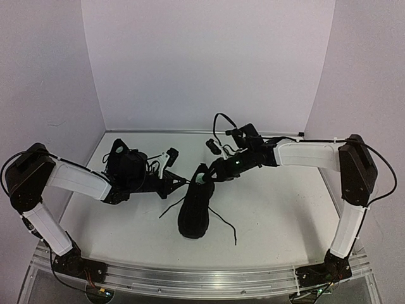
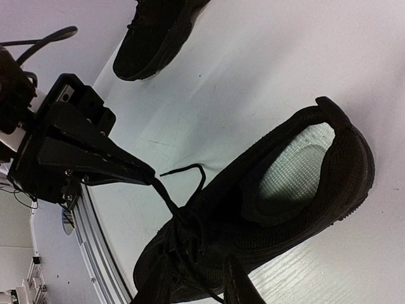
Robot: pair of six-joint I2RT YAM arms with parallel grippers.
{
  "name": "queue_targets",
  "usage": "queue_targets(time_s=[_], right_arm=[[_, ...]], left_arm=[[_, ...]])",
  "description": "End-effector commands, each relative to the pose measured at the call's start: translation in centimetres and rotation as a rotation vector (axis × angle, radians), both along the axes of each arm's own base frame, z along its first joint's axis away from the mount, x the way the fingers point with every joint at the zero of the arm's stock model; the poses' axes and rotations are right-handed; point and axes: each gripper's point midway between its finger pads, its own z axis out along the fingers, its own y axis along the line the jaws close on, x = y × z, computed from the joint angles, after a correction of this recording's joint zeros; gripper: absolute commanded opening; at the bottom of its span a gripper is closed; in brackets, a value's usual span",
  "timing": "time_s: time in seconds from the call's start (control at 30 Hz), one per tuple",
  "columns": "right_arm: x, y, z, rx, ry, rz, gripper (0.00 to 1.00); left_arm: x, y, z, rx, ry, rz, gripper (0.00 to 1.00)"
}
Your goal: Tie the shoes
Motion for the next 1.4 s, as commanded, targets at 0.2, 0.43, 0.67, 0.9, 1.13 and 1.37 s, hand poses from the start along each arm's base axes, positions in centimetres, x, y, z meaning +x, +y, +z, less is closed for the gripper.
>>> queue_targets(time_s=[0.2, 0.43, 0.67, 0.9, 1.13, 1.37], right_arm=[[0.3, 2.2, 0.0, 0.013, -0.020, 0.083, 0.26], [0.4, 2.6, -0.5, -0.002, -0.014, 0.095, 0.26], [0.5, 2.7, -1.3, -0.032, -0.008, 0.099, 0.25], [0.3, 2.4, -1.6, -0.052, -0.014, 0.103, 0.11], [0.0, 1.5, -0.1, -0.057, -0.048, 0.081, 0.01], [-0.3, 0.2, 0.1, -0.081, -0.063, 0.043, 0.00]], left_arm=[[0.6, -1.0, 2.7, -0.037, -0.062, -0.041, 0.01], [0.6, -1.3, 2.6, -0.043, -0.060, -0.047, 0.01], [0.7, -1.5, 2.6, -0.046, -0.058, -0.053, 0.01], [0.8, -1.5, 2.6, -0.045, -0.060, -0.049, 0.00], [1.2, -1.2, 2.1, -0.031, -0.056, -0.019, 0.00], [1.4, -1.0, 1.8, -0.021, -0.047, -0.001, 0.00]])
